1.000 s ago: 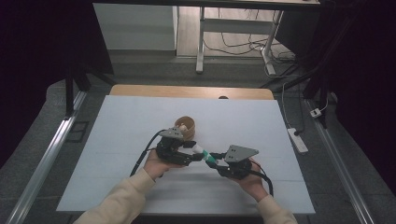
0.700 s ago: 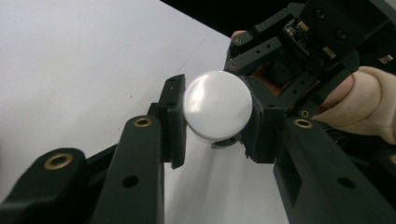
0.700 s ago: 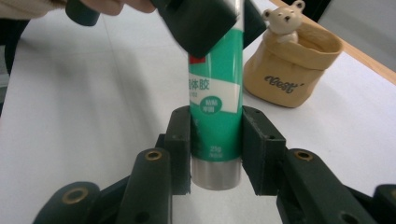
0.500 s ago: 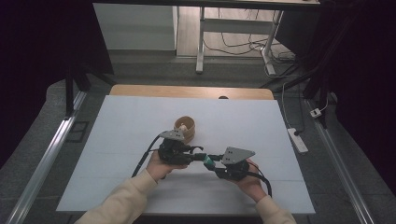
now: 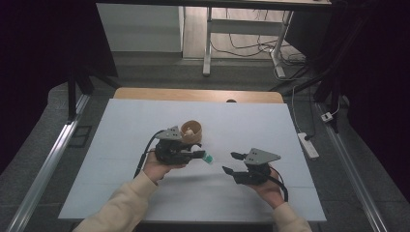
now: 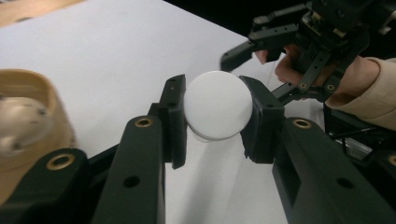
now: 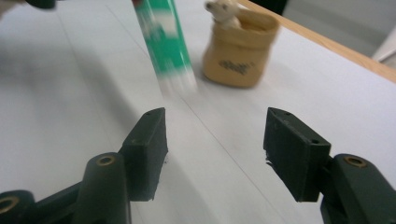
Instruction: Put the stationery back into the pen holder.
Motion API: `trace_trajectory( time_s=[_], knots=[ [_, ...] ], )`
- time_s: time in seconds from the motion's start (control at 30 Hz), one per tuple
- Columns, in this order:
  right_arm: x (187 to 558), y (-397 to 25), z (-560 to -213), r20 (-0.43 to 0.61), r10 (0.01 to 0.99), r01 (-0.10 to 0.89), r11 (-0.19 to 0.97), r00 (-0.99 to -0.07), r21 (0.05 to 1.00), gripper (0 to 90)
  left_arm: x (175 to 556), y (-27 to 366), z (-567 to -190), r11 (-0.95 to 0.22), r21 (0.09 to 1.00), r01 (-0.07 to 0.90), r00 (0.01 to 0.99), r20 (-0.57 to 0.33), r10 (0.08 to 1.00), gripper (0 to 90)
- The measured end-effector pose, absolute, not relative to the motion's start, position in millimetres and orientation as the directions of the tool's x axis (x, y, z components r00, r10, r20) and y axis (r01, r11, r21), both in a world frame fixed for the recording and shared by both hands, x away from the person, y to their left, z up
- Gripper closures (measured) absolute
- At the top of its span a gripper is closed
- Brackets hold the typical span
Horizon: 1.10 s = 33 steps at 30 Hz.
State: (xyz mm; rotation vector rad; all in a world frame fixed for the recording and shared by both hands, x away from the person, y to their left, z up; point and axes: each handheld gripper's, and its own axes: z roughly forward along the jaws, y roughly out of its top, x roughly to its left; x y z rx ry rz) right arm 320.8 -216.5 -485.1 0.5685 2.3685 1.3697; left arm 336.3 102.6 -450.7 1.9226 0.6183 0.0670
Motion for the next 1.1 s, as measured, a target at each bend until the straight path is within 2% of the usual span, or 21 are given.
trace_trajectory(
  time_s=[0.57, 0.83, 1.1],
  knots=[
    [311, -290, -498, -0.043, 0.631, 0.296, 0.421, -0.774, 0.857, 36.1, 338, 132, -429, -0.236, 0.901, 0.365, 0.849, -0.218, 0.482, 64.3],
    [308, -304, -501, -0.044, 0.648, 0.308, 0.419, -0.761, 0.854, 34.8, 342, 142, -412, -0.214, 0.912, 0.35, 0.841, -0.206, 0.5, 64.3],
    [309, -303, -503, -0.05, 0.638, 0.313, 0.442, -0.768, 0.84, 34.7, 366, 153, -386, -0.213, 0.911, 0.352, 0.815, -0.187, 0.549, 64.3]
  ],
)
